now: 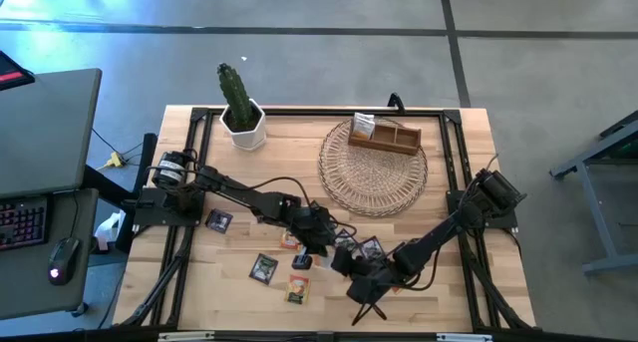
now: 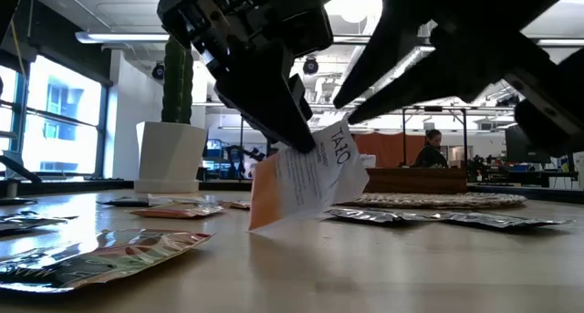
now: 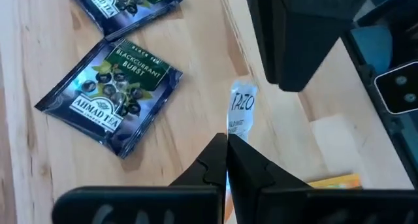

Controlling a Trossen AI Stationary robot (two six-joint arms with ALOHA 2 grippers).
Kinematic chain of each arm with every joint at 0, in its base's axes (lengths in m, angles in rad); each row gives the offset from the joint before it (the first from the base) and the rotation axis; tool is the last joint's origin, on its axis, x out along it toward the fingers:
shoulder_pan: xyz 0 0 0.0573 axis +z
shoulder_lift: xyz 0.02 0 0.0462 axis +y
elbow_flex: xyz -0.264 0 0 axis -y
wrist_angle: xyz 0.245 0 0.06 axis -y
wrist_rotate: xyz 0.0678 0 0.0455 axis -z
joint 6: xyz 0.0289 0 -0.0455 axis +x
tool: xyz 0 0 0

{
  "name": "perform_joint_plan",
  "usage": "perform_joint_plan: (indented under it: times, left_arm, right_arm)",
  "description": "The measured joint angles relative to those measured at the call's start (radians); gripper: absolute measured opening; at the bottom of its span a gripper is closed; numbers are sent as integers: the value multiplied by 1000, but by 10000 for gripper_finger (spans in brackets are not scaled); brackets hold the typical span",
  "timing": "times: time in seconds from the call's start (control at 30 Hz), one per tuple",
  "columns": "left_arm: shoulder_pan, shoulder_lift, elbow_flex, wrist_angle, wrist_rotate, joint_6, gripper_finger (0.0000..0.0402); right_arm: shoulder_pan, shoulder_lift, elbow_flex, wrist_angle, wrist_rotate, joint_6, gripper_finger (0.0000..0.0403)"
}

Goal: Pick & Place Tea
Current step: Put the orange tea bag into the left section of the wooden organizer

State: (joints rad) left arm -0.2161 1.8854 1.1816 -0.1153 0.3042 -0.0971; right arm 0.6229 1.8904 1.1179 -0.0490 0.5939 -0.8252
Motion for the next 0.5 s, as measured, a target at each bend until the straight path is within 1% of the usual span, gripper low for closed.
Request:
perform_joint_plan:
  times: [0.07,0.13,0.23,0.33,0.37,0.43,0.5]
  left_arm:
    - [0,0,0,2,-4,-20,2]
    - [0,0,0,1,-23,-46,1]
    - [0,0,0,3,-81,-103,1]
    - [0,0,0,6,-150,-192,1]
    - [0,0,0,11,-180,-217,1]
    - [0,-9,0,13,-271,-234,1]
    - [0,-32,0,12,-366,-236,0]
  right_arm:
    - [3,0,0,-24,10,48,71]
    - [8,0,0,-59,49,149,82]
    - [19,0,0,-125,161,366,91]
    - [23,-9,0,-220,269,602,87]
    - [24,-21,0,-265,293,668,84]
    - [17,-67,0,-352,329,768,77]
    - [-2,-130,0,-436,325,874,71]
